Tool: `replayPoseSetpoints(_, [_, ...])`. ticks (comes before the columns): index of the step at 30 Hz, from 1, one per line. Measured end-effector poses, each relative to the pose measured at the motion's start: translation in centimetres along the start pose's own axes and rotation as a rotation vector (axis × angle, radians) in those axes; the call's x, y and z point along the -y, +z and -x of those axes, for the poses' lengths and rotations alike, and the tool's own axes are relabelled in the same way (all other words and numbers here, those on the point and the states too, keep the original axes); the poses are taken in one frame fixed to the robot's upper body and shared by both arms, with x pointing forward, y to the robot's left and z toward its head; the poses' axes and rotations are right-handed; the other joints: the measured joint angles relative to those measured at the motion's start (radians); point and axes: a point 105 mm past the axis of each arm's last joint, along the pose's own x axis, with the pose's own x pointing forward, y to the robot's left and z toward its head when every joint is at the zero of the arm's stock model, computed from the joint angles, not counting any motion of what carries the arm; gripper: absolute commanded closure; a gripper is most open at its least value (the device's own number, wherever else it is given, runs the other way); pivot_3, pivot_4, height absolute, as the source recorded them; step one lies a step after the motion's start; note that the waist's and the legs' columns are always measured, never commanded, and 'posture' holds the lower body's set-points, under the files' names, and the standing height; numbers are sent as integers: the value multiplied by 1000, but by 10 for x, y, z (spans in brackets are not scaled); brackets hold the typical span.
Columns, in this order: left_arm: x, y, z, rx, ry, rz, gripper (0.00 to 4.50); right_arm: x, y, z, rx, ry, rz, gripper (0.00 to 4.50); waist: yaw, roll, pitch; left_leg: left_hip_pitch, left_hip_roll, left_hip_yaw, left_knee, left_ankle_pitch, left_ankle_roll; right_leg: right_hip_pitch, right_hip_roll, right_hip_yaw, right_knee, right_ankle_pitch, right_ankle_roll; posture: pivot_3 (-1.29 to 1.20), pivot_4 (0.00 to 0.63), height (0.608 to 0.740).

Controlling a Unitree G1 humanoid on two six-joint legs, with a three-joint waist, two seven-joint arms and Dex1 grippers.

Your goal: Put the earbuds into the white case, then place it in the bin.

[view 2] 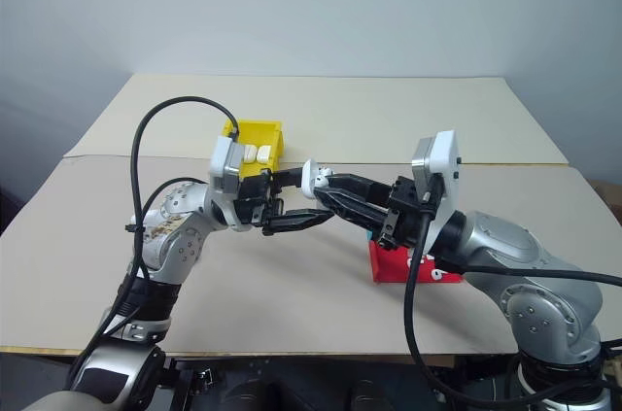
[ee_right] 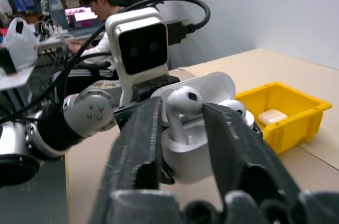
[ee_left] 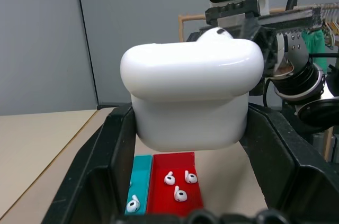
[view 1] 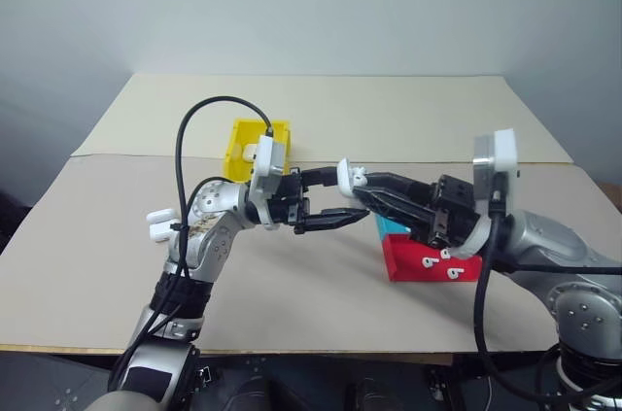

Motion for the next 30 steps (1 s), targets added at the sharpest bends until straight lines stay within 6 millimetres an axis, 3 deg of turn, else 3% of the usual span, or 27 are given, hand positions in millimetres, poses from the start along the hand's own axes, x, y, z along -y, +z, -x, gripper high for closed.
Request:
replayPoseSetpoints(2, [-1,0,0,-4,6,-2,1716,-1,0,1,-15,17,17,1140,0,0,0,0,0,0,0,0,0,0,0,0,0,0,0,0,150,740])
replayPoseSetpoints(6, [-1,0,0,-6,12,-11,1716,-1,0,7,-37,32,33,1140,0,0,0,0,0,0,0,0,0,0,0,0,0,0,0,0,150,740])
replayPoseSetpoints(9, [-2,0,1,-5,17,-24,1716,-3,12,16,-5,53,35,1140,1,0,0,0,0,0,0,0,0,0,0,0,0,0,0,0,150,740])
replayPoseSetpoints(12, [-2,-6,5,-10,35,-13,1716,-9,24,22,20,98,44,1731,0,0,0,0,0,0,0,0,0,1,0,0,0,0,0,0,150,740])
replayPoseSetpoints(14, [-3,-14,7,-34,54,1,1716,-10,32,21,16,113,79,2369,-2,0,0,1,0,0,0,0,0,0,0,0,1,0,0,0,150,740])
replayPoseSetpoints(17, [-3,-29,3,-77,53,-4,1716,-7,54,11,-27,133,234,3431,-2,0,0,1,0,0,0,0,0,1,1,0,0,0,0,0,150,740])
replayPoseSetpoints(20, [-3,-39,-1,-98,52,2,1716,-3,53,-10,-139,172,361,4478,-6,0,0,0,0,1,0,0,0,-2,1,2,0,0,0,0,150,740])
replayPoseSetpoints(25, [-8,-43,-11,-122,66,-48,1716,13,24,-37,-406,180,532,4478,-1,0,0,-2,0,1,1,0,1,-3,0,1,0,0,0,0,150,740])
replayPoseSetpoints(30, [-15,-42,-12,-143,113,-96,1716,24,0,-37,-568,214,643,4478,2,0,0,-4,0,2,4,-2,3,-3,-1,0,0,0,1,0,150,740])
